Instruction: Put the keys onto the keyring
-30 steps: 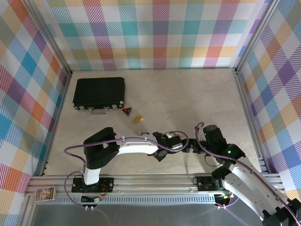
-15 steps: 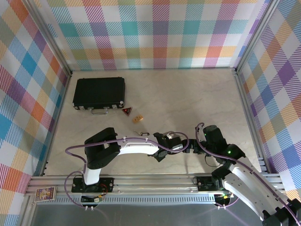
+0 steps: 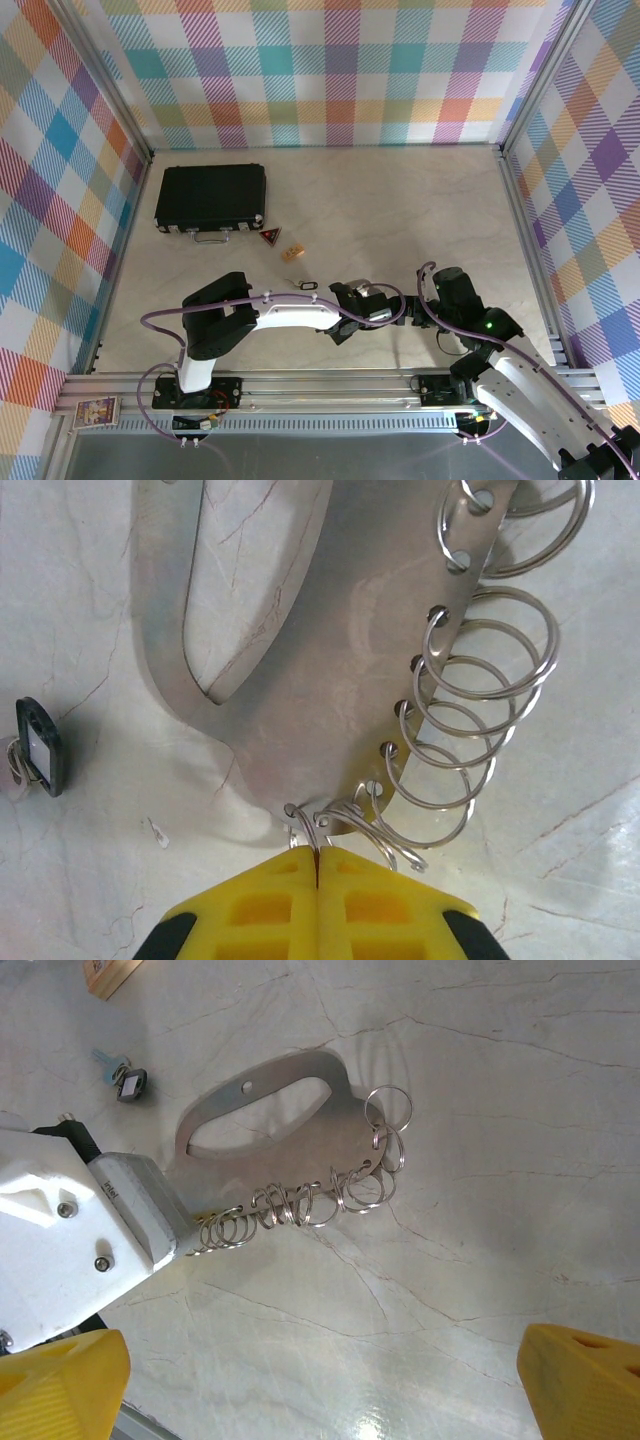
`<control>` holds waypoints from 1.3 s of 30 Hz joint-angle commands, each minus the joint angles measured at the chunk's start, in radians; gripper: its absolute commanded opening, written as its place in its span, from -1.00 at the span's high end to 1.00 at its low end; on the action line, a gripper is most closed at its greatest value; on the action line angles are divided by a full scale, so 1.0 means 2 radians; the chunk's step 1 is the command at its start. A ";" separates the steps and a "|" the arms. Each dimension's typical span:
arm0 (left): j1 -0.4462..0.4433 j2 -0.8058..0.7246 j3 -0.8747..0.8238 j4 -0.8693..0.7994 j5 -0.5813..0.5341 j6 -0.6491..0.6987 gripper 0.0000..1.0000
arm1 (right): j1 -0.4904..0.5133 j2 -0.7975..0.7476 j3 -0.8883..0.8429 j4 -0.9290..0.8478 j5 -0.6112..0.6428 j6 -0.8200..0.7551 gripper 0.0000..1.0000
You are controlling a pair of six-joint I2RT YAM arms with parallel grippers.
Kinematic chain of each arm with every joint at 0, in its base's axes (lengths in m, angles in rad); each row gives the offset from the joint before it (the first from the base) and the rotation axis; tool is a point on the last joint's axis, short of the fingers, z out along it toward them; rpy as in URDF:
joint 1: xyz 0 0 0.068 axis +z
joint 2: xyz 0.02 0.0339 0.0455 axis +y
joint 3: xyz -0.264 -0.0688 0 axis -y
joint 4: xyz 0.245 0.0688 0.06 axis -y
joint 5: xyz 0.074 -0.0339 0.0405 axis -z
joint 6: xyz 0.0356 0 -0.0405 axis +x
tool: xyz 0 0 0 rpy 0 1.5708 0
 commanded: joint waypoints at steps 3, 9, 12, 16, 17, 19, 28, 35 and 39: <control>-0.012 -0.017 0.004 0.009 0.005 0.005 0.96 | 0.004 -0.011 0.017 0.016 -0.029 0.003 -0.98; -0.012 -0.081 -0.020 0.043 0.022 0.020 1.00 | 0.004 -0.016 0.034 0.001 -0.025 0.001 -0.98; -0.011 -0.114 -0.024 0.061 0.031 0.033 1.00 | 0.004 -0.024 0.038 0.002 -0.028 -0.001 -0.98; -0.012 -0.156 -0.030 0.086 0.040 0.051 1.00 | 0.004 -0.034 0.040 0.017 -0.046 -0.004 -0.98; -0.012 -0.167 -0.033 0.092 0.040 0.053 1.00 | 0.004 -0.037 0.040 0.024 -0.054 -0.005 -0.98; -0.012 -0.190 -0.042 0.110 0.043 0.059 1.00 | 0.004 -0.041 0.039 0.040 -0.070 -0.006 -0.98; -0.012 -0.315 -0.122 0.224 0.077 0.081 1.00 | 0.004 -0.079 0.031 0.117 -0.154 -0.006 -0.69; -0.012 -0.371 -0.155 0.282 0.088 0.094 1.00 | 0.005 -0.105 0.018 0.163 -0.196 0.003 -0.37; -0.011 -0.380 -0.163 0.302 0.095 0.094 1.00 | 0.007 -0.108 0.005 0.195 -0.215 0.014 -0.30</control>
